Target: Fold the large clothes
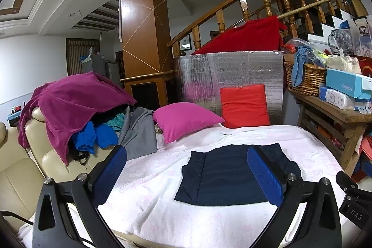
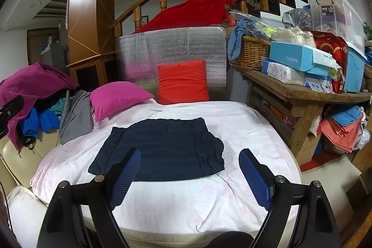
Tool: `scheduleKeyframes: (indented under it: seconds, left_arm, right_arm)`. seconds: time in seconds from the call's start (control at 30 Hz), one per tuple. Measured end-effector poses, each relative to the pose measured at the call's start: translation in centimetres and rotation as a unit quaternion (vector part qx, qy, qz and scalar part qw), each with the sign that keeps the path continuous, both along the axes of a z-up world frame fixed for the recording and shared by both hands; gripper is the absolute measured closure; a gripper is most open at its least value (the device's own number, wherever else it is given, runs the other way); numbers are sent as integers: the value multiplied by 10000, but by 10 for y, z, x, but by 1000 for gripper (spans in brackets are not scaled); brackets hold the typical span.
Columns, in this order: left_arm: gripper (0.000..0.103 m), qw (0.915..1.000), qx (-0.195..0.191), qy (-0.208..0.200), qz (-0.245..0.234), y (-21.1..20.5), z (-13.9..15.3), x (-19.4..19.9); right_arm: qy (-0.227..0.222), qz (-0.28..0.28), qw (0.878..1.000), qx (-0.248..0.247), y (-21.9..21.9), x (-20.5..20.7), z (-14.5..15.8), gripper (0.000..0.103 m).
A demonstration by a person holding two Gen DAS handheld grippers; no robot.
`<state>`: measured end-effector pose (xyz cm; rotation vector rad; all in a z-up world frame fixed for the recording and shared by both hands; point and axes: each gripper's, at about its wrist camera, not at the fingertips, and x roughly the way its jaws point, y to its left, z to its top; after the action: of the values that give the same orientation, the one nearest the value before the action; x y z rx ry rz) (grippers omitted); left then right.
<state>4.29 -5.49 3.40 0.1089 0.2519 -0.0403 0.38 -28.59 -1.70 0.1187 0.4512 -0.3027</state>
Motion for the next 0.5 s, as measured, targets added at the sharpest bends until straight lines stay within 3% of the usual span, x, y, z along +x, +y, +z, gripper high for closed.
scheduleKeyframes:
  seconds: [0.5]
  left_arm:
    - [0, 9999, -15, 83, 101, 4, -6, 5]
  right_arm:
    - [96, 40, 9999, 30, 6, 6, -7, 14]
